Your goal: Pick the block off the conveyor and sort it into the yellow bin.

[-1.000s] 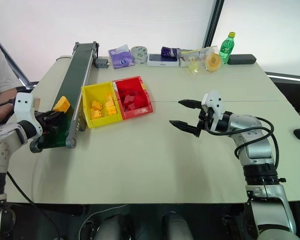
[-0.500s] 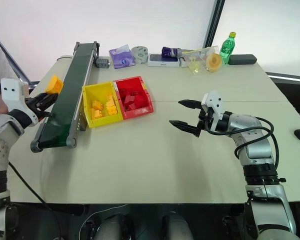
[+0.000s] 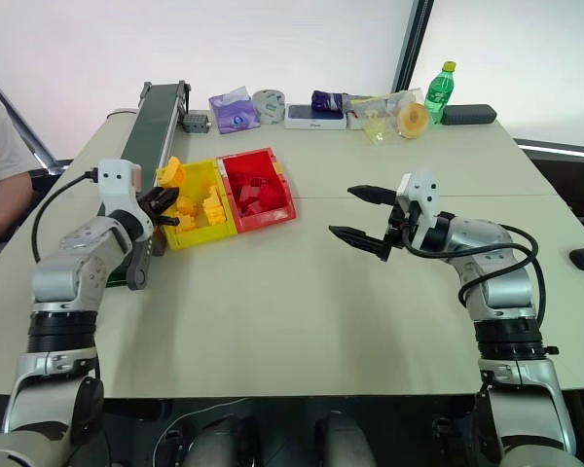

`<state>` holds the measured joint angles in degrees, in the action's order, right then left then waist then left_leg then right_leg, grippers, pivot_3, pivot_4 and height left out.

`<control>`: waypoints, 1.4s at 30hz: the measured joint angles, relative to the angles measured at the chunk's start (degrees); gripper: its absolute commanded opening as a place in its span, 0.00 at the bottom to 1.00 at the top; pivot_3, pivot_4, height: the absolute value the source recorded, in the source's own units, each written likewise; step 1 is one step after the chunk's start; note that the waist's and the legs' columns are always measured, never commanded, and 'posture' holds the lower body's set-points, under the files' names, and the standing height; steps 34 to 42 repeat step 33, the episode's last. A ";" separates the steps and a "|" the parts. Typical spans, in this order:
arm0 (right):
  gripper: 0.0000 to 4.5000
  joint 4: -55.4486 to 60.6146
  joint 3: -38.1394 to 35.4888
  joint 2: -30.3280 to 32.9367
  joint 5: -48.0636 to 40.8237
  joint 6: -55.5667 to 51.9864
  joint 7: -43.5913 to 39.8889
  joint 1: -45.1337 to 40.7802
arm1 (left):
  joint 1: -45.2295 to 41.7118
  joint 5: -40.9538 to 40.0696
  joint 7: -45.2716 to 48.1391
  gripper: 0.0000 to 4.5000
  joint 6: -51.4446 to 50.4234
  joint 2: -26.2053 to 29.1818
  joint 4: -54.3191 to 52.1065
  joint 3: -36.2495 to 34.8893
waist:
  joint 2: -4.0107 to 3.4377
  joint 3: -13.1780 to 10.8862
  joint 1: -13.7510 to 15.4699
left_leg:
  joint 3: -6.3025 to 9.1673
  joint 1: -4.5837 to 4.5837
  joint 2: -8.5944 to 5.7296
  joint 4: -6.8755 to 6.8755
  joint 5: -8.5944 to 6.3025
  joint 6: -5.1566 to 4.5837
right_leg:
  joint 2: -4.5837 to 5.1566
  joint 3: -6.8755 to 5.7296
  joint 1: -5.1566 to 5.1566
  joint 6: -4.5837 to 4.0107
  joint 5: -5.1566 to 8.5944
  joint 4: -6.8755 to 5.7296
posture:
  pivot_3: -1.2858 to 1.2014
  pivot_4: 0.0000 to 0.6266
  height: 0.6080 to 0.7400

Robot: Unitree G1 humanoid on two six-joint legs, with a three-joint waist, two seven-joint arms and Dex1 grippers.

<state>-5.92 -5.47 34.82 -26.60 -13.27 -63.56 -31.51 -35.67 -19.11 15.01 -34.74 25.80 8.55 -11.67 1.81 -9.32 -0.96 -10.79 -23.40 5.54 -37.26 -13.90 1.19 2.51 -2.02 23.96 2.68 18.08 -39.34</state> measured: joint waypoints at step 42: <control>1.00 -4.30 0.52 0.42 0.83 1.68 -3.18 -2.10 | 24.50 -12.06 22.93 1.00 -3.08 19.01 -17.99 -17.17 | -0.01 0.00 0.12 | 0.01 0.01 0.09 0.03 0.00 0.01 | 0.11 -0.01 -0.01 -0.01 0.01 0.00 | 0.52 0.24 1.00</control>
